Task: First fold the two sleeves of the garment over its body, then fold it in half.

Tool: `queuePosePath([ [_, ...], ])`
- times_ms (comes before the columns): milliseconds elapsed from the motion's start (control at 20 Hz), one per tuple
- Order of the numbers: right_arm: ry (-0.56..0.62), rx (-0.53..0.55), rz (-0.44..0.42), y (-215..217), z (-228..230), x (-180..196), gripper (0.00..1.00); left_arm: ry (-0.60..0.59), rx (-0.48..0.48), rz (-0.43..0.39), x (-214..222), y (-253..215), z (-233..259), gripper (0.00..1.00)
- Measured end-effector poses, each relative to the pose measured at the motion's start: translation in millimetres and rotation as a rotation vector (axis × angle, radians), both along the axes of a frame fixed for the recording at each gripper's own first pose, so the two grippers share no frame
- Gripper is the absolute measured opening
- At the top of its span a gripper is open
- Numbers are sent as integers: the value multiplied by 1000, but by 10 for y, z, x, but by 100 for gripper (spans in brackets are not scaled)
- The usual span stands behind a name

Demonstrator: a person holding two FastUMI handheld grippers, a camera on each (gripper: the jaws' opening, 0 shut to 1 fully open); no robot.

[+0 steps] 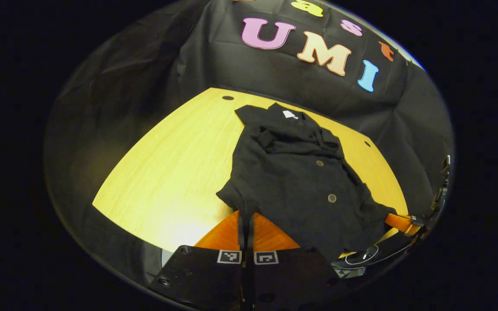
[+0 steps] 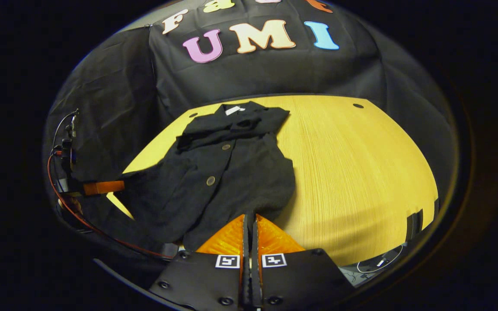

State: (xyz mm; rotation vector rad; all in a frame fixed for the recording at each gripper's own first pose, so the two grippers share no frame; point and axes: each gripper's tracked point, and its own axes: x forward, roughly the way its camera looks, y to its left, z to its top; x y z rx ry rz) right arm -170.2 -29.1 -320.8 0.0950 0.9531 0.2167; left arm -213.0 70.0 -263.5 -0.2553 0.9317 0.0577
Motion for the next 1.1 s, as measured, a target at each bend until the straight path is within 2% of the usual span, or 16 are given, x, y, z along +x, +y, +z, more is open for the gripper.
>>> queuePosePath([
  [250,-89,25,11,167,327,535,5,-74,-10,-19,579,32,198,0],
  [500,-150,54,-13,224,568,1080,4,-133,-13,-20,1151,141,346,0],
  [700,-205,51,-21,219,752,1523,5,-180,19,-40,1580,223,424,0],
  [1100,-263,38,-47,226,907,2236,4,-237,24,-80,2263,258,450,0],
])
